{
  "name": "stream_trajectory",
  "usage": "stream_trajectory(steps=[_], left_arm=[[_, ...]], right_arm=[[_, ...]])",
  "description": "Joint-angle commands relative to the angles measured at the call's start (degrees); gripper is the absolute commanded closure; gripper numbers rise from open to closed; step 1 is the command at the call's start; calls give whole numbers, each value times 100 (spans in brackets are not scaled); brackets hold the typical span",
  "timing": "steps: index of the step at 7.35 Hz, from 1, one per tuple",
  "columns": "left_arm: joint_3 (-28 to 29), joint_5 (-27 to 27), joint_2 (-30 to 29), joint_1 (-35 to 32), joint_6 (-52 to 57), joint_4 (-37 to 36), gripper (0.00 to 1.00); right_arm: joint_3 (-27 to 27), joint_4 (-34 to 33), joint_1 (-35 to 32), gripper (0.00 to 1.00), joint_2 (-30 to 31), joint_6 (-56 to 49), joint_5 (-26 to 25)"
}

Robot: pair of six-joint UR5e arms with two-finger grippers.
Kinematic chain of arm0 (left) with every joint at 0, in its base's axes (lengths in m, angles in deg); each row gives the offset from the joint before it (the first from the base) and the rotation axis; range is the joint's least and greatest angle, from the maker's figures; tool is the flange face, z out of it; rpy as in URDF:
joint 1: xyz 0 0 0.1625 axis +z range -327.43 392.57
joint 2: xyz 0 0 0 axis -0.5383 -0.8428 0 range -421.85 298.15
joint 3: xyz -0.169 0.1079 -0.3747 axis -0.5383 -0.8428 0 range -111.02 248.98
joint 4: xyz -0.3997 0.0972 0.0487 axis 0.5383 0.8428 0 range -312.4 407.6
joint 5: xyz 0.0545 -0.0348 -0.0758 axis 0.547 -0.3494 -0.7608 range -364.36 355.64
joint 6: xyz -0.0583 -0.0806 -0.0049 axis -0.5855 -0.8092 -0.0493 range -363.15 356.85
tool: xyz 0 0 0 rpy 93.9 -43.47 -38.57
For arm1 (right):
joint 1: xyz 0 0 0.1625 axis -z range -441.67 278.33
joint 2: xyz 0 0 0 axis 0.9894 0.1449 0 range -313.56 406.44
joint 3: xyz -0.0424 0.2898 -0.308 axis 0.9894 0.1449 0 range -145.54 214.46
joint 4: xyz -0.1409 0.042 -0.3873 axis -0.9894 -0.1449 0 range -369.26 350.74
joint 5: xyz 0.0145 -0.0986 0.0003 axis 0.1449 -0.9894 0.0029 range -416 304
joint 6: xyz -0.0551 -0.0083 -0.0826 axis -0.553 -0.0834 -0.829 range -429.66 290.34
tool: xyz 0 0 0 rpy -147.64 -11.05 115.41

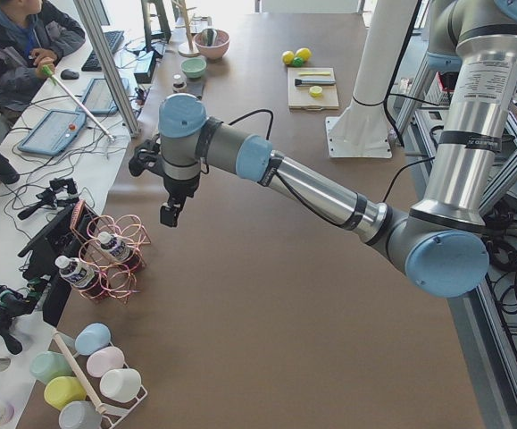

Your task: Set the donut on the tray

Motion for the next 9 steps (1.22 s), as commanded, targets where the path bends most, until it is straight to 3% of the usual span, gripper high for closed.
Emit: stream_trajectory(steps=[1, 3, 4, 6, 9], left_arm=[[-196, 260, 1179, -531, 1360, 102, 3], [-268, 358, 1473, -541, 1374, 155, 3], [-320, 654, 1508, -489, 1217, 155, 3], [-320, 910, 1465, 89, 551, 155, 3], [-373, 912, 1456, 110, 600, 164, 3]], right_arm=[[45, 2, -393, 0, 182, -421, 1], [36, 10, -482, 0, 332, -492, -7], [54, 19, -482, 0, 419, -492, -16], [98, 11, -474, 0, 412, -484, -25], [247, 28, -412, 0, 341, -483, -86]])
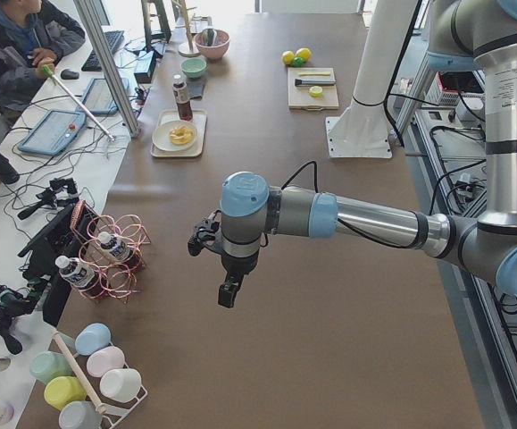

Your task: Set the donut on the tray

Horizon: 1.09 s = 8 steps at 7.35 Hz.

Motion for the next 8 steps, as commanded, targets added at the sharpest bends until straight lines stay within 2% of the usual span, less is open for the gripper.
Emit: stream_trajectory(steps=[1, 6, 8], left_arm=[[-29, 17, -3, 32, 2, 9, 3], [-126, 17, -3, 32, 2, 35, 3], [-91, 17, 50, 32, 2, 263, 3]], right_arm=[[63, 9, 18, 0, -27, 1, -39], [72, 9, 18, 0, -27, 9, -47], [63, 0, 18, 0, -18, 1, -39]])
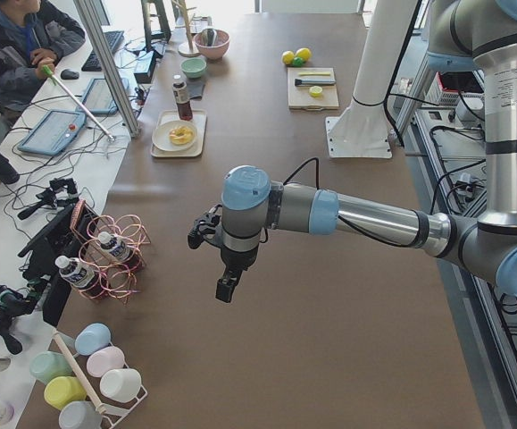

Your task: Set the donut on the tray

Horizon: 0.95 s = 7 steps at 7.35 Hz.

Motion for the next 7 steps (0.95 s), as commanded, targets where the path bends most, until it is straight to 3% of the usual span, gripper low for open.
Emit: stream_trajectory(steps=[1, 5, 7], left_arm=[[-3, -9, 44, 0, -9, 142, 3], [50, 17, 176, 9, -36, 291, 3], [32, 18, 429, -18, 619, 344, 3]], right_arm=[[1, -9, 0, 0, 9, -3, 8], [19, -9, 0, 0, 9, 6, -1], [28, -9, 0, 0, 0, 23, 8]])
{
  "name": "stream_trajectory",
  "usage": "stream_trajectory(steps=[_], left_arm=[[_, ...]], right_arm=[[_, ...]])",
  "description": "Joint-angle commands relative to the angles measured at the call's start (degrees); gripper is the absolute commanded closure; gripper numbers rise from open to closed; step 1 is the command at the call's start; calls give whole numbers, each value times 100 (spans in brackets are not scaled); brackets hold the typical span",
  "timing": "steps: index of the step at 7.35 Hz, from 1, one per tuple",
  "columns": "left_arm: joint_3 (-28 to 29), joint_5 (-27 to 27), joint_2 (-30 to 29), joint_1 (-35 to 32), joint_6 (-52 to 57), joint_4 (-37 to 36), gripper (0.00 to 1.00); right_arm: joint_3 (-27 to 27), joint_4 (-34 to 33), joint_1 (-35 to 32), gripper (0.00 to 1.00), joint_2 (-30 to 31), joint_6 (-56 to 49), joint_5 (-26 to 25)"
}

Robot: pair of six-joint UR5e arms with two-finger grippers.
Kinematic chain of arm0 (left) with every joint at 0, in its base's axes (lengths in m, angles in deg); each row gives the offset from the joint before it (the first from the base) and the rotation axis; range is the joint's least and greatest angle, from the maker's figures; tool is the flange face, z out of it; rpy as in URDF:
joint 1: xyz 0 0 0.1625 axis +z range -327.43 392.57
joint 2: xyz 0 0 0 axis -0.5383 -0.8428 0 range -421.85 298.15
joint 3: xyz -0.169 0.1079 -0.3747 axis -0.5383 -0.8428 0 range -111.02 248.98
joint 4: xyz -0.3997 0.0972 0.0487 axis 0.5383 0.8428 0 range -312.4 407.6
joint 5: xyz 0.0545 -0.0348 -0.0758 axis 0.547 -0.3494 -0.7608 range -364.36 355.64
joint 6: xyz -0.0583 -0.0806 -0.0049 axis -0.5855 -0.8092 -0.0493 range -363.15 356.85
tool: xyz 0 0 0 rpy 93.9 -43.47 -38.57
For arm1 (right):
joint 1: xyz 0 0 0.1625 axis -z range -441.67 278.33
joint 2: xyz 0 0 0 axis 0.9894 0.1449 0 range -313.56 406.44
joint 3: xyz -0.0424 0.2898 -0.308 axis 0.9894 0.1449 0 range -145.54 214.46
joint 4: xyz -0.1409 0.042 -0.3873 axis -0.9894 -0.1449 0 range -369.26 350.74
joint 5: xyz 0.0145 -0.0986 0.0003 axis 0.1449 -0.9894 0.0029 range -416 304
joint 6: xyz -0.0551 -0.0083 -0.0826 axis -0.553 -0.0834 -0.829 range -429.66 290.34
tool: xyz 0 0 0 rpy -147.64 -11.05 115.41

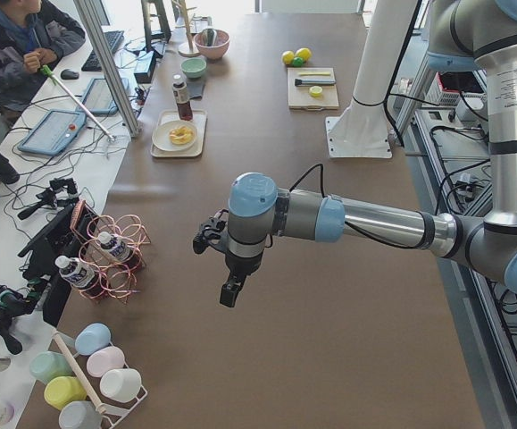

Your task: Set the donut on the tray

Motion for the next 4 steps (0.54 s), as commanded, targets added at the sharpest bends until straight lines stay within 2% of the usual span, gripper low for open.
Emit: stream_trajectory(steps=[1, 2, 3, 4], left_arm=[[-54, -88, 232, -60, 365, 33, 3], [-168, -10, 215, 27, -246, 50, 3], [-82, -53, 145, 45, -260, 198, 3], [-20, -10, 179, 45, -295, 652, 3]], right_arm=[[-20, 1, 0, 0, -1, 27, 56], [-20, 1, 0, 0, 16, 44, 74], [-38, 10, 0, 0, 17, 53, 91], [-20, 19, 0, 0, 8, 62, 91]])
